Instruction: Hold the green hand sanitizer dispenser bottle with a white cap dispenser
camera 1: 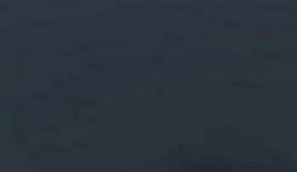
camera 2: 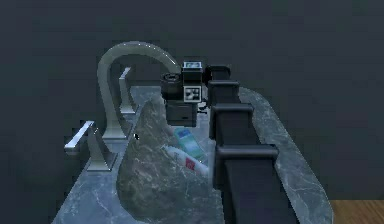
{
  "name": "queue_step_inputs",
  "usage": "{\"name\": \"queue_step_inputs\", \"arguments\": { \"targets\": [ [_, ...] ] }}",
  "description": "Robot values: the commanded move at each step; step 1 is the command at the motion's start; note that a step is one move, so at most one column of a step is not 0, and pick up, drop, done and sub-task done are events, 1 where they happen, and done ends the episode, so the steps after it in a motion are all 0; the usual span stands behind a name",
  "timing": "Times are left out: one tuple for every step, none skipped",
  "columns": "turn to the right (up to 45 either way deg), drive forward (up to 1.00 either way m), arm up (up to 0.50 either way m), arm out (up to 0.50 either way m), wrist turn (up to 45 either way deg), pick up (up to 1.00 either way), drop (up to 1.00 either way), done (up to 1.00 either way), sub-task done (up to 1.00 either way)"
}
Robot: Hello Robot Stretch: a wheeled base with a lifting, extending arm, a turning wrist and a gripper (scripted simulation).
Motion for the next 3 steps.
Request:
{"name": "queue_step_inputs", "arguments": {
  "targets": [
    [0.0,0.0,-0.22,0.0,0.0,0.0,0.0,0.0,0.0],
    [0.0,0.0,0.0,0.0,0.0,1.0,0.0,0.0,0.0],
    [0.0,0.0,0.1,0.0,0.0,0.0,0.0,0.0,0.0]
  ]
}}
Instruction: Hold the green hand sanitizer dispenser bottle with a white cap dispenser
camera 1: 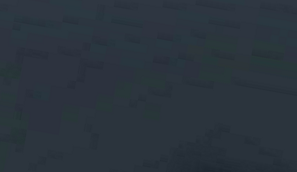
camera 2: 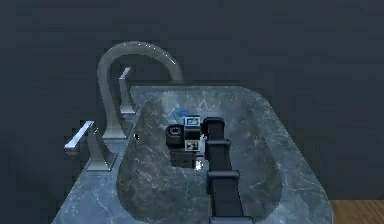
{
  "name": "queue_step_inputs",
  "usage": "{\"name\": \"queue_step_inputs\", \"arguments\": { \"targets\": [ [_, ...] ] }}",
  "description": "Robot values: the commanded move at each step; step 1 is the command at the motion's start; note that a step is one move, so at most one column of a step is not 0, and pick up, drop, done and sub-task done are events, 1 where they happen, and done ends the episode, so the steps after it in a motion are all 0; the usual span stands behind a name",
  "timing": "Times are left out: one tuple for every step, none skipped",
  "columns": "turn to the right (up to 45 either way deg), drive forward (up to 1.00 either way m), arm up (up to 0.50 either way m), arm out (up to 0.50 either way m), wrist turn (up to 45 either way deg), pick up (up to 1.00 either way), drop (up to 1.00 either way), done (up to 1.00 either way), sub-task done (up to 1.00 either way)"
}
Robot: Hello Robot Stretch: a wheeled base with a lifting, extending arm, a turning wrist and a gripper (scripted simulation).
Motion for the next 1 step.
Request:
{"name": "queue_step_inputs", "arguments": {
  "targets": [
    [0.0,0.0,0.0,0.0,0.0,0.0,0.0,1.0,0.0]
  ]
}}
